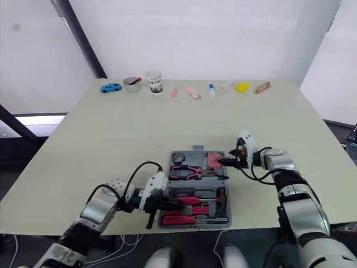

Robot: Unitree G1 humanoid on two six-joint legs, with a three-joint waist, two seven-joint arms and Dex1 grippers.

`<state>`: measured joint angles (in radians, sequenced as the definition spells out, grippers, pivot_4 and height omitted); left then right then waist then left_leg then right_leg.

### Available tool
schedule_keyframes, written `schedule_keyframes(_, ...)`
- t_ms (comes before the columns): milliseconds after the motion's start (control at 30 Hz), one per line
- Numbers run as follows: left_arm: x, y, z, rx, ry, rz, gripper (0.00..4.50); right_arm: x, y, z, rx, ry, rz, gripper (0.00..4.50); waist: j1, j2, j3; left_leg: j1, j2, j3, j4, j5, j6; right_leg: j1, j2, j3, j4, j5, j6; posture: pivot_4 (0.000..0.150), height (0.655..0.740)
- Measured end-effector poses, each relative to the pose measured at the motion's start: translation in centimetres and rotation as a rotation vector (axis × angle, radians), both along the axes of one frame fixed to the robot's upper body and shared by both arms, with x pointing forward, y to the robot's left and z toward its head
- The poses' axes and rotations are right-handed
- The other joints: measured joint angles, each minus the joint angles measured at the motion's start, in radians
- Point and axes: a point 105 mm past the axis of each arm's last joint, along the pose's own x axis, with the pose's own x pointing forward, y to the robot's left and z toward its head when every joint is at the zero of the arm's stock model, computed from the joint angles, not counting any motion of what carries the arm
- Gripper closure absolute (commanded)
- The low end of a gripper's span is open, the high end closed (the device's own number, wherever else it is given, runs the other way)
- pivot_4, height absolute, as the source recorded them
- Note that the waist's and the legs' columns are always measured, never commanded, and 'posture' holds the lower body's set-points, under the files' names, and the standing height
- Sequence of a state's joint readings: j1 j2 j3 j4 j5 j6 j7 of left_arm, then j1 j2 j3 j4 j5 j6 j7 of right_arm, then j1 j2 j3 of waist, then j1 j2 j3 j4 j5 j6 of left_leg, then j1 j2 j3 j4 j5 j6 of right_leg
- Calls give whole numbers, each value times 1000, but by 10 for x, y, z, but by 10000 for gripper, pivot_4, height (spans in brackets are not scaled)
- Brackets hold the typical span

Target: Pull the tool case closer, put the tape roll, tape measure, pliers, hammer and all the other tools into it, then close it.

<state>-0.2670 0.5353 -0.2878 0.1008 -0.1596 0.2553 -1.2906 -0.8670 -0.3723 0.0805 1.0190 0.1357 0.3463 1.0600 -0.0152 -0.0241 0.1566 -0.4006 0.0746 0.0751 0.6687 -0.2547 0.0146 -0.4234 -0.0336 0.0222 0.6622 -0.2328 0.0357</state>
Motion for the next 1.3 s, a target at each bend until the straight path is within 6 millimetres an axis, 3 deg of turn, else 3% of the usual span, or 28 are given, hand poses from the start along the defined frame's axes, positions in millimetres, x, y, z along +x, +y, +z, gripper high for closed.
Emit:
schedule_keyframes(200,4,-8,-3,38,-55,16,45000,-1,13,-1,23,63,44,376,-6,2,-2,4,0,0,0,0,0,2,0,1,1,0,0,1500,7400)
schedule_keyframes(467,2,-7,-4,37,-68,34,45000,-9,35,-1,247,196,33,376,-15,4,-3,5,0,0,0,0,0,4,0,1,1,0,0,1500,7400)
schedule_keyframes(867,-9,1,0,-26,14,88,45000,-25,40,19,472,90,206,376,-27,4,-2,2,0,-1,-1,0,0,2,0,0,0,0,0,1500,7400)
schedule_keyframes(967,-23,10,18,-114,84,96,45000,-33,35,31,509,64,285,376,-26,5,0,0,0,-2,-1,0,0,-1,0,0,0,0,0,1500,7400)
schedule_keyframes(1067,-42,25,52,-238,133,92,45000,-45,35,46,527,30,370,376,-26,6,0,-1,1,-1,-1,0,0,-2,0,0,0,0,0,1500,7400)
schedule_keyframes(1233,-66,77,53,-167,233,204,45000,-74,29,65,525,-7,445,376,-20,7,2,-1,1,-1,-3,0,0,-3,-1,-1,0,-1,-1,1500,7400)
schedule_keyframes(1300,-65,83,54,-171,234,227,45000,-78,30,68,527,-5,455,376,-16,7,2,-1,0,0,-2,0,0,-3,-1,-1,0,-3,-4,1500,7400)
